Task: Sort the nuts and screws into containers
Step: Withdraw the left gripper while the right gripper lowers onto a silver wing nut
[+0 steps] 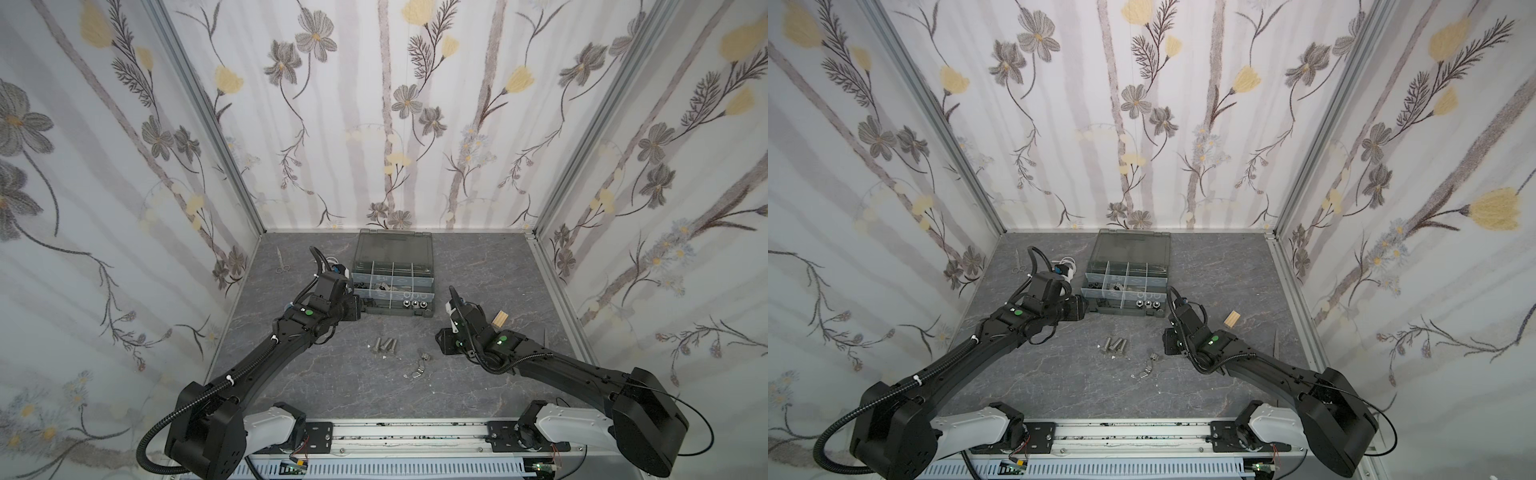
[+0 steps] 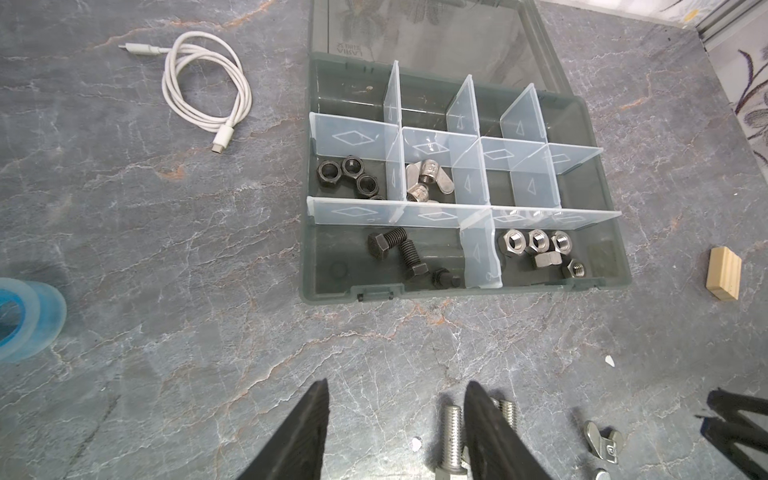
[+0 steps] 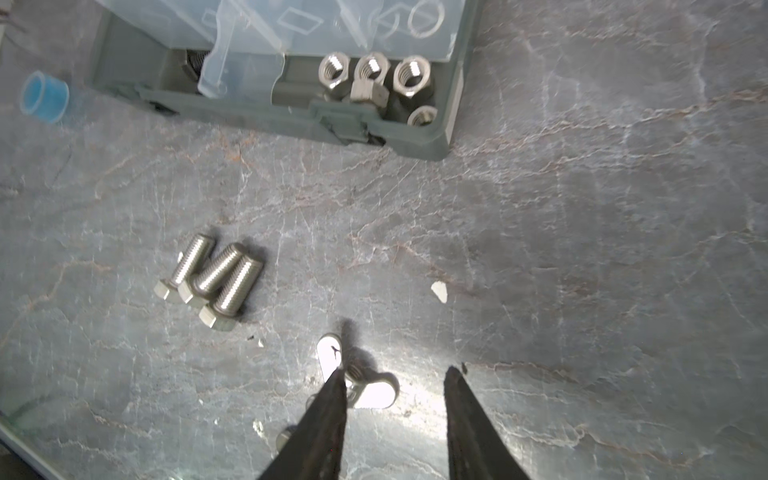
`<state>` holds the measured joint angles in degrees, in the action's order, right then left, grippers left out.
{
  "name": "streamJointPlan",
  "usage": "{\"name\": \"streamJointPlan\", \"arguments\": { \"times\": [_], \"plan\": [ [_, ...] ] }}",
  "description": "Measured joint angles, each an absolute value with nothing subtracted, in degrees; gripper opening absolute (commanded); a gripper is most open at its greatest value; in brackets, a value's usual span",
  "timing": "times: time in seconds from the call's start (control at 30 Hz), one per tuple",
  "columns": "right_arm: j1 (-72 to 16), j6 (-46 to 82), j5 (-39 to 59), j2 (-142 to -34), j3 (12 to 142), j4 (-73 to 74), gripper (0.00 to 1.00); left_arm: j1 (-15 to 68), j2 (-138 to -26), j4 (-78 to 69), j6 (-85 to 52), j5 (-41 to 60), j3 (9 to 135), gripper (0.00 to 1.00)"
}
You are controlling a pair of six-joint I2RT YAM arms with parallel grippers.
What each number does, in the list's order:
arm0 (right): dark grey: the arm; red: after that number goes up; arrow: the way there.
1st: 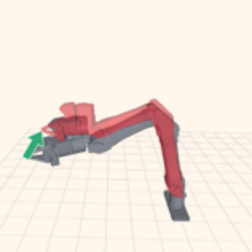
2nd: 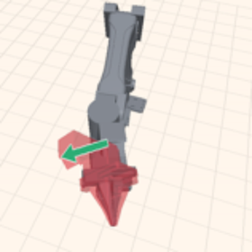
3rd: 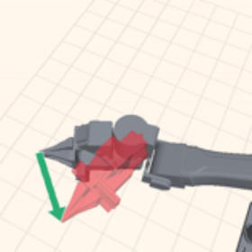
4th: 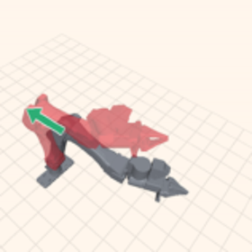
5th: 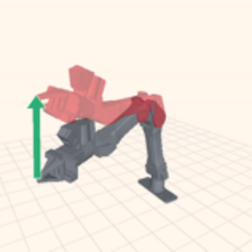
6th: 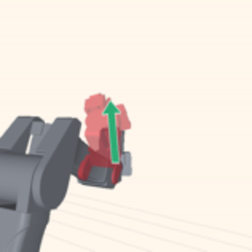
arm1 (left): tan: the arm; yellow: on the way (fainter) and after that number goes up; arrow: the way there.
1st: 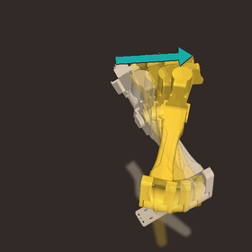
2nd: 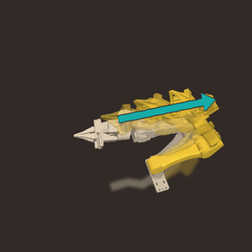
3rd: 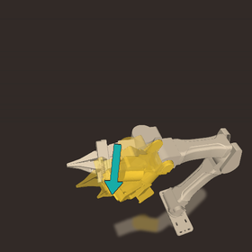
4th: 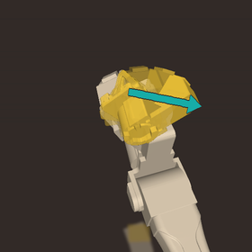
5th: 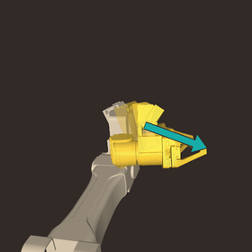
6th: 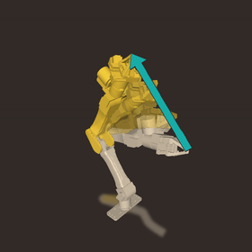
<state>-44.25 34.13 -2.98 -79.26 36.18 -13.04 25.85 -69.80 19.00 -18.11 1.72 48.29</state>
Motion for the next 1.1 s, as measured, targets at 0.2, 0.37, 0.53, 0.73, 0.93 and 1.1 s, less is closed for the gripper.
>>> {"name": "streamJointPlan", "arguments": {
  "times": [0.2, 0.37, 0.53, 0.73, 0.93, 1.1],
  "plan": [
    [-49.1, 32.7, -2.9, -82.2, 37.9, -14.9, 0.41, 25.8, -69.8, 18.0, -19.4, 1.8, 47.5, 0.55],
    [-51.6, 32.4, -3.6, -85.3, 39.3, -16.4, 0.41, 25.8, -68.8, 17.0, -19.6, 1.7, 46.0, 0.56],
    [-53.3, 31.9, -4.3, -88.3, 41.0, -18.2, 0.42, 25.8, -67.8, 16.6, -19.7, 1.7, 44.6, 0.56],
    [-54.7, 31.3, -6.1, -90.8, 42.2, -20.1, 0.41, 25.8, -67.2, 16.4, -20.0, 1.5, 43.9, 0.56],
    [-55.0, 30.8, -6.9, -93.8, 44.9, -21.2, 0.41, 25.8, -67.0, 16.1, -20.4, 1.5, 43.5, 0.56],
    [-55.2, 29.5, -7.5, -95.7, 46.7, -21.8, 0.41, 25.8, -67.0, 16.1, -21.0, 1.5, 43.5, 0.56]
  ]
}}
